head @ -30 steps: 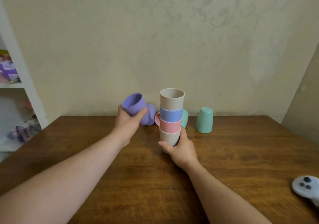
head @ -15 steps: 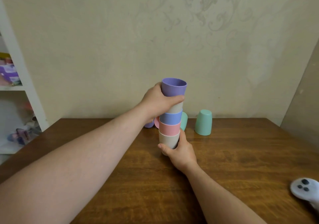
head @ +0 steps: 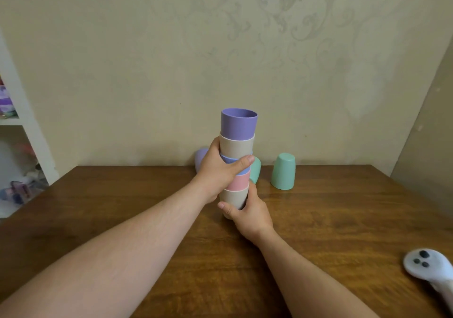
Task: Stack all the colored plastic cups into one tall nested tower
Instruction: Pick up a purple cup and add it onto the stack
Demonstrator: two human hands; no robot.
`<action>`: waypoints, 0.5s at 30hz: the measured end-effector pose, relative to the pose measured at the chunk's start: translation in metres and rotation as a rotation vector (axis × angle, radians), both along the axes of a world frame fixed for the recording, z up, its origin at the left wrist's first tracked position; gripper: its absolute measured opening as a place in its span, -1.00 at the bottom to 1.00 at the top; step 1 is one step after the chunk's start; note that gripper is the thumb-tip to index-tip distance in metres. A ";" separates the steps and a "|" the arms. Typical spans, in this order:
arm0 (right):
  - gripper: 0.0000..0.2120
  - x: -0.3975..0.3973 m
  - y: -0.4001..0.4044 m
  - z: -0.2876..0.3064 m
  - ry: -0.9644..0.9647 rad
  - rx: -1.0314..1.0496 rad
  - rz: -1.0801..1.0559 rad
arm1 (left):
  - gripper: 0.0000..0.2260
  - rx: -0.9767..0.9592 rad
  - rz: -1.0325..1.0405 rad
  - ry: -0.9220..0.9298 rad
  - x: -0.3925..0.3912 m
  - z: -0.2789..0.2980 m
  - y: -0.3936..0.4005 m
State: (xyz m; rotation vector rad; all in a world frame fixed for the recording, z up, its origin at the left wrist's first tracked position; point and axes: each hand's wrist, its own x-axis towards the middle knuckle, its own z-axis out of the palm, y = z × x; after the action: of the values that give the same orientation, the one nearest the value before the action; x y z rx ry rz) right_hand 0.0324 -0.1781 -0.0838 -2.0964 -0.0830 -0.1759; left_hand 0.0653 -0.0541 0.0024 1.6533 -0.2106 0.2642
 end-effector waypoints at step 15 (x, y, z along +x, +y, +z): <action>-0.67 0.074 -0.038 0.043 0.067 0.030 -0.187 | -0.49 0.040 0.293 -0.082 0.030 -0.009 0.022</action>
State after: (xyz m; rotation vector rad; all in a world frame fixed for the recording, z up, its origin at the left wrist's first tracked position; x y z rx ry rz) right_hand 0.1061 -0.2162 -0.0411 -2.0775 0.1558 -0.2176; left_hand 0.0953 -0.0323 -0.0063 1.7135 -0.0338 0.5535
